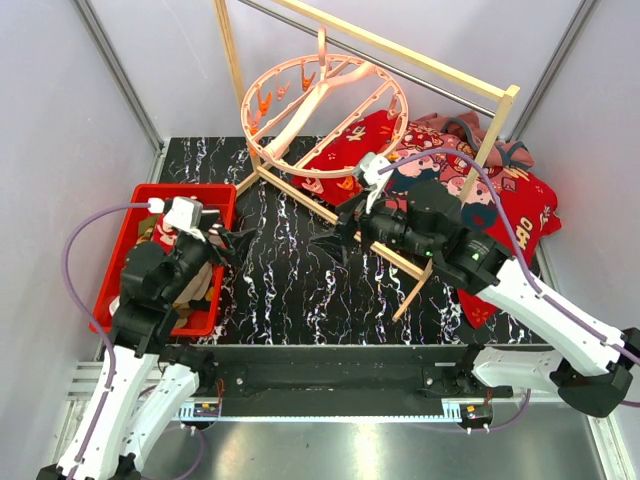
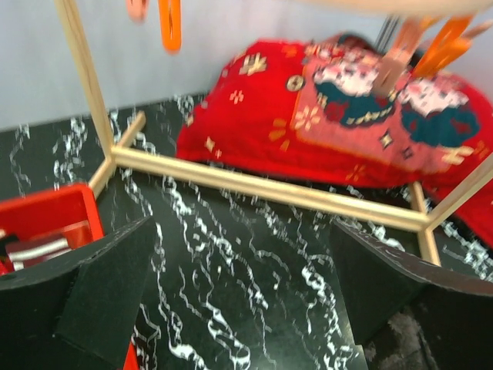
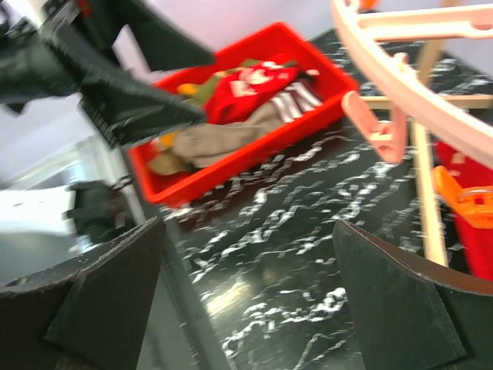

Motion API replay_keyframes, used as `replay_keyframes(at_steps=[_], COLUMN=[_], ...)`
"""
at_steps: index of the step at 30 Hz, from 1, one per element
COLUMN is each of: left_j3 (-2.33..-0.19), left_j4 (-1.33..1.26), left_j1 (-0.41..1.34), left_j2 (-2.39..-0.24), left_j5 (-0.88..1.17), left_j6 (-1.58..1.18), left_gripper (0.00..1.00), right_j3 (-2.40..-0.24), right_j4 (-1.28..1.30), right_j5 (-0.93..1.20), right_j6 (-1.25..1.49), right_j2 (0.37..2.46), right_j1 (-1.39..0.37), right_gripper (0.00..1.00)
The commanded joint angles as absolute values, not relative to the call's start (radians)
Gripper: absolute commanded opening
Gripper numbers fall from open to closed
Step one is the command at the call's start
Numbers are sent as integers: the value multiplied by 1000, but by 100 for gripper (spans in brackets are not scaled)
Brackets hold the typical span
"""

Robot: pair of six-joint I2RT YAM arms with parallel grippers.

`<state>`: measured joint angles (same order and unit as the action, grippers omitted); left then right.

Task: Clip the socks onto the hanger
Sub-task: Open the clamp at the hanger.

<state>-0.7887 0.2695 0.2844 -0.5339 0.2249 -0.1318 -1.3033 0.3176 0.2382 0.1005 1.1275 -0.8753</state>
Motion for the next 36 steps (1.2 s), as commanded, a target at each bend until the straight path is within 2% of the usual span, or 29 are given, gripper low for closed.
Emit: replay_keyframes(at_steps=[1,11,16,26,36], left_j3=[-753,-729,-729,-729,-727], left_j4=[195,241,255,256,256], left_j1=[287,288,295,308,310], left_j2=[-545,-532,-531,-532,-532], left_j5=[192,100,32,31,38], left_j6=[-104,-84,-84,-81,-84], left_gripper=[99,99,99,99,99], right_j3=[-1310,-1258,-1235,-1187,-1115], right_j4=[218,-26,-129,-271,-537], right_j5=[-50,-276,-395,-500,-580], right_j6=[29,-38,-46,-49,-113], right_j2=[1144,1226,1279,1330,1394], right_j1=[-939,-1012,-1038,-1060,-1071], right_gripper=[100,99,95,88,86])
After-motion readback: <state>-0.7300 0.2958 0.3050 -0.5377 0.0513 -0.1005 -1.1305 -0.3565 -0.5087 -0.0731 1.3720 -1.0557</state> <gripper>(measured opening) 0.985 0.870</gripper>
